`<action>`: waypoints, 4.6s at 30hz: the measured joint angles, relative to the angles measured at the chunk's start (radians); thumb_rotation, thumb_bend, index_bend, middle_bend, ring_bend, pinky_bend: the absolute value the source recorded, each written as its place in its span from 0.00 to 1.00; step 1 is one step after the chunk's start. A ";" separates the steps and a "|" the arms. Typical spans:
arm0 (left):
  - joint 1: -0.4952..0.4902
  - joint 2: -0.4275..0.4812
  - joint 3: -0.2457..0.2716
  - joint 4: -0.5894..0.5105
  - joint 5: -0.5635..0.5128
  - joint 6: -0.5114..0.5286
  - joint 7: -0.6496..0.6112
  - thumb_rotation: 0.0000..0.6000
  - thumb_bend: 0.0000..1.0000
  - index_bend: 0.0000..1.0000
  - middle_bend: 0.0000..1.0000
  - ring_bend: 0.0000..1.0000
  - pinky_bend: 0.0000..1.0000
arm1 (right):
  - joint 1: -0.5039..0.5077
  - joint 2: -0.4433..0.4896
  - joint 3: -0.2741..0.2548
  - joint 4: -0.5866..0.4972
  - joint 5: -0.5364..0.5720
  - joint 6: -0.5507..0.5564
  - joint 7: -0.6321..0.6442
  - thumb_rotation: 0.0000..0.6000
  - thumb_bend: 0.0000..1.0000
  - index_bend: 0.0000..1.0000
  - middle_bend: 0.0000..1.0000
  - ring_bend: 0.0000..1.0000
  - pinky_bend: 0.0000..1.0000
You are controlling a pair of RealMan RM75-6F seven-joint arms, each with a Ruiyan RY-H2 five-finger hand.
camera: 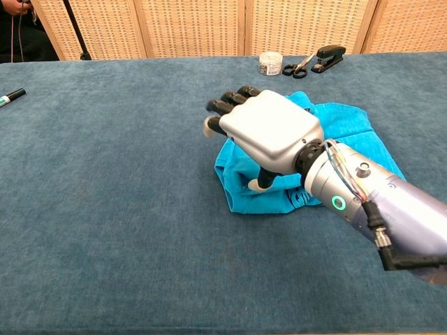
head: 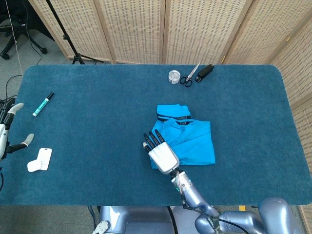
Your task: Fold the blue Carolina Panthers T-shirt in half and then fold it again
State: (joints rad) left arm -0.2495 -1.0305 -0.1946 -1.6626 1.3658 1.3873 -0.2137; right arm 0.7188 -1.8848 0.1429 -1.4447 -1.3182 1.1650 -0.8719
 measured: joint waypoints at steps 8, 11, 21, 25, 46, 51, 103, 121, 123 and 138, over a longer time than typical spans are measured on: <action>0.000 -0.002 0.001 -0.003 0.001 0.002 0.006 1.00 0.28 0.00 0.00 0.00 0.00 | -0.018 0.057 -0.001 -0.111 -0.061 0.037 0.048 1.00 0.00 0.02 0.00 0.00 0.06; 0.000 -0.001 0.003 -0.004 0.004 0.003 0.005 1.00 0.28 0.00 0.00 0.00 0.00 | -0.021 0.075 0.004 -0.121 -0.095 0.055 0.079 1.00 0.00 0.06 0.03 0.00 0.06; -0.001 0.000 0.004 -0.004 0.003 -0.003 0.002 1.00 0.28 0.00 0.00 0.00 0.00 | -0.037 0.222 0.046 -0.176 -0.112 0.072 0.189 1.00 0.00 0.17 0.11 0.00 0.06; -0.002 -0.002 0.006 -0.006 0.005 -0.004 0.006 1.00 0.28 0.00 0.00 0.00 0.00 | -0.046 0.273 0.051 -0.193 -0.110 0.066 0.239 1.00 0.00 0.20 0.15 0.00 0.06; -0.010 -0.015 0.006 0.001 -0.009 -0.017 0.032 1.00 0.28 0.00 0.00 0.00 0.00 | 0.191 0.385 0.222 -0.036 0.329 -0.390 0.519 1.00 0.00 0.26 0.23 0.00 0.06; -0.013 -0.019 0.005 0.005 -0.022 -0.026 0.037 1.00 0.28 0.00 0.00 0.00 0.00 | 0.267 0.348 0.230 0.089 0.489 -0.464 0.508 1.00 0.00 0.26 0.26 0.00 0.06; -0.030 -0.040 -0.010 0.038 -0.078 -0.067 0.062 1.00 0.29 0.00 0.00 0.00 0.00 | 0.368 0.097 0.130 0.539 0.508 -0.551 0.652 1.00 0.25 0.54 0.55 0.15 0.06; -0.033 -0.038 -0.013 0.044 -0.085 -0.076 0.052 1.00 0.29 0.00 0.00 0.00 0.00 | 0.382 0.034 0.149 0.638 0.453 -0.577 0.681 1.00 0.33 0.68 0.64 0.21 0.06; -0.032 -0.037 -0.014 0.044 -0.085 -0.076 0.051 1.00 0.29 0.00 0.00 0.00 0.00 | 0.383 0.029 0.151 0.643 0.445 -0.575 0.683 1.00 0.35 0.68 0.64 0.21 0.06; -0.030 -0.035 -0.013 0.044 -0.081 -0.073 0.045 1.00 0.29 0.00 0.00 0.00 0.00 | 0.377 0.013 0.165 0.655 0.393 -0.542 0.693 1.00 0.45 0.70 0.65 0.23 0.06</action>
State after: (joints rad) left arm -0.2799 -1.0652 -0.2074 -1.6186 1.2853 1.3141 -0.1682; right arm 1.0955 -1.8715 0.3075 -0.7896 -0.9255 0.6228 -0.1786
